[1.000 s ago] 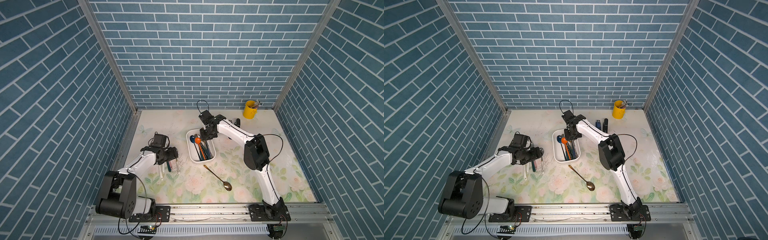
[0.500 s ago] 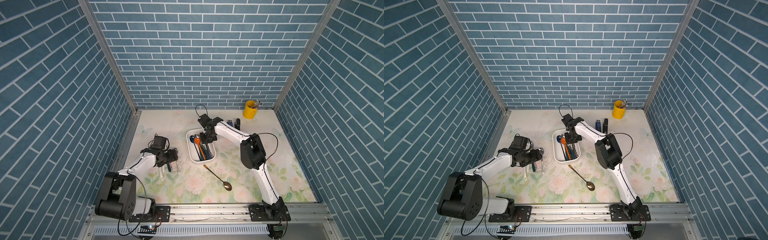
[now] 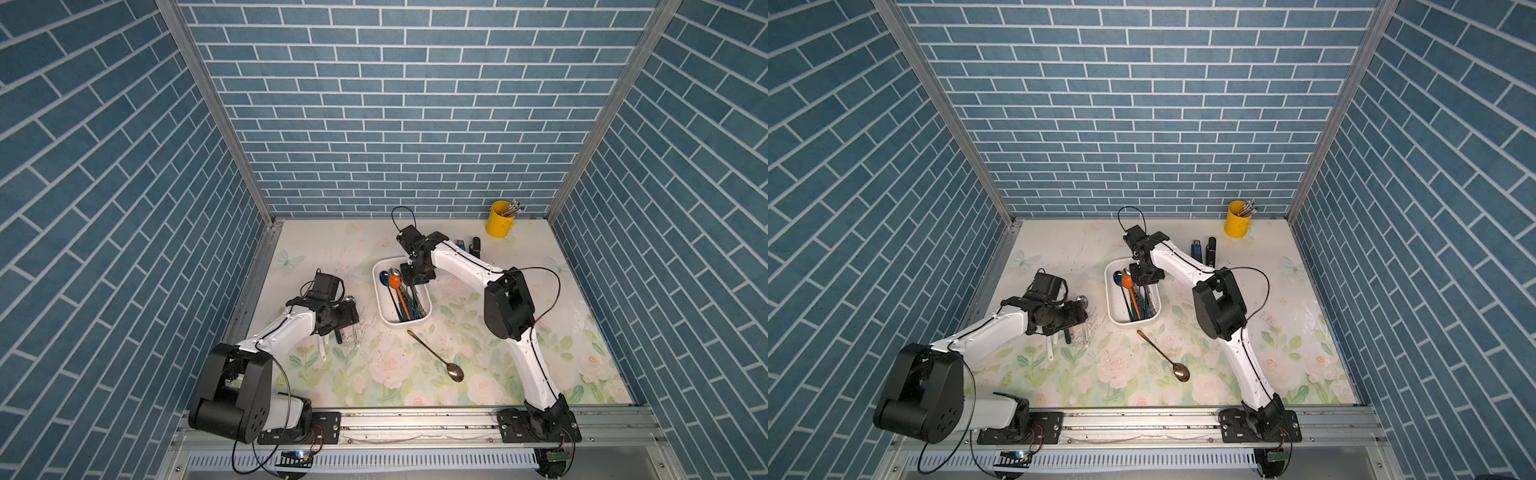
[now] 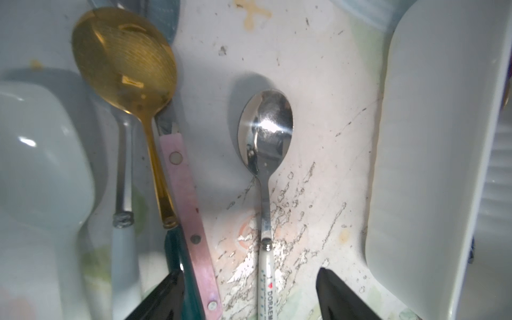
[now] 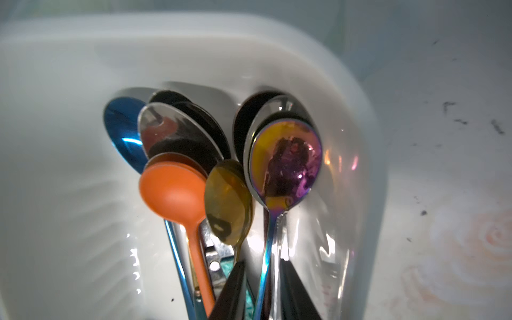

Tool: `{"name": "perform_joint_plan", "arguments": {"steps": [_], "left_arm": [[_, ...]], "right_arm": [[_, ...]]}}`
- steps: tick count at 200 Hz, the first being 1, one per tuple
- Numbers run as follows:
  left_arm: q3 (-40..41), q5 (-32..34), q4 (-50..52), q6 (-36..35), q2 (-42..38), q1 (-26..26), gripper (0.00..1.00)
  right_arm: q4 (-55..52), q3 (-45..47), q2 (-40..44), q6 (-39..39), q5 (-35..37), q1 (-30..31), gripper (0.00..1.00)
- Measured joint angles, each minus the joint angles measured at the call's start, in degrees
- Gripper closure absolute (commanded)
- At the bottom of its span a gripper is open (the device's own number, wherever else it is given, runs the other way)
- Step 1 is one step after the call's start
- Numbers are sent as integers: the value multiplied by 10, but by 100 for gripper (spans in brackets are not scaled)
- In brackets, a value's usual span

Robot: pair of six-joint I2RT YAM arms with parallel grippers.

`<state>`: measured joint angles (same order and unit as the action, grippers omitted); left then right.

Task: Put the spoon into the storage box
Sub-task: Place the spoon in the storage box, then pick up the spoon from the center of the board.

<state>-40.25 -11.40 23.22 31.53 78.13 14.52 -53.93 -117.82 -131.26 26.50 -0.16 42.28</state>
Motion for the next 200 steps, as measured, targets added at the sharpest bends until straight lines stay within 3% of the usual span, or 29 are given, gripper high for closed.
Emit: {"name": "perform_joint_plan", "arguments": {"steps": [79,157,179,200], "left_arm": [[-24,33,20,42,45,54,27],[-49,51,34,75,93,80,35],[-55,60,42,83,99,88,41],[-63,70,51,91,109,94,53]], "right_arm": [[68,172,188,-13,29,-33,73],[118,315,228,-15,18,-98,73],[129,322,238,-15,13,-103,73],[140,325,241,-18,8,-106,73]]}}
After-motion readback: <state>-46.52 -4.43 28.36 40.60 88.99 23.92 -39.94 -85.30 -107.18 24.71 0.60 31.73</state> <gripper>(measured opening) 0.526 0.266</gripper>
